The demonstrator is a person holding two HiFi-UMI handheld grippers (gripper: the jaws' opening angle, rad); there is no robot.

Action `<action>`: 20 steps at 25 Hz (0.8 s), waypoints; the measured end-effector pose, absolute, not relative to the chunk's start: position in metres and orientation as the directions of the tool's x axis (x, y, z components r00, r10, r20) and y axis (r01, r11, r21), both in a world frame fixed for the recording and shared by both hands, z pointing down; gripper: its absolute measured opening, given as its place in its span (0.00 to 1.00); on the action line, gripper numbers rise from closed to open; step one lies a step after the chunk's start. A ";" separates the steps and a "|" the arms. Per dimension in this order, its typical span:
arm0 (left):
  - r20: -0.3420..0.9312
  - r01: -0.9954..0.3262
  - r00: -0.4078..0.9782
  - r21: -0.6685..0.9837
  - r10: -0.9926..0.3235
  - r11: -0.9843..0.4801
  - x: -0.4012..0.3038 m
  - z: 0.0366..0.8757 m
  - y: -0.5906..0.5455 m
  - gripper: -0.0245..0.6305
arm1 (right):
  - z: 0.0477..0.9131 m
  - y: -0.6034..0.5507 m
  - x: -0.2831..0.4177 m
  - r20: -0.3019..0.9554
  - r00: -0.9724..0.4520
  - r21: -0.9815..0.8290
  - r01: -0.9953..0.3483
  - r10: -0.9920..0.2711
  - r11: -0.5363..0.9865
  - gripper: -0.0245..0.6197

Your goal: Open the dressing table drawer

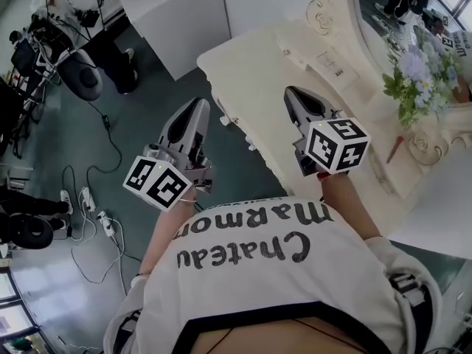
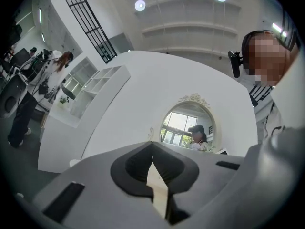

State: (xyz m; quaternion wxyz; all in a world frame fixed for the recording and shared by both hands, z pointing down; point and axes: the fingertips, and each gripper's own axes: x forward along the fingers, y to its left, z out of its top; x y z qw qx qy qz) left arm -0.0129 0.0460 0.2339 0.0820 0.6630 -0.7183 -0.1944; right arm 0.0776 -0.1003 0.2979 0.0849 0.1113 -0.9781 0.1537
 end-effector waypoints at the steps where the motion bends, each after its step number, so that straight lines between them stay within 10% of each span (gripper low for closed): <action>1: -0.137 -0.920 -0.106 0.390 -0.985 0.045 -0.015 0.235 0.042 0.07 | 0.299 -0.104 0.075 0.199 -0.961 -0.290 -0.244 -0.191 0.925 0.08; 20: -0.073 -0.896 -0.045 0.445 -0.996 0.008 -0.039 0.270 0.002 0.07 | 0.331 -0.134 0.059 0.247 -0.940 -0.324 -0.310 -0.236 0.894 0.08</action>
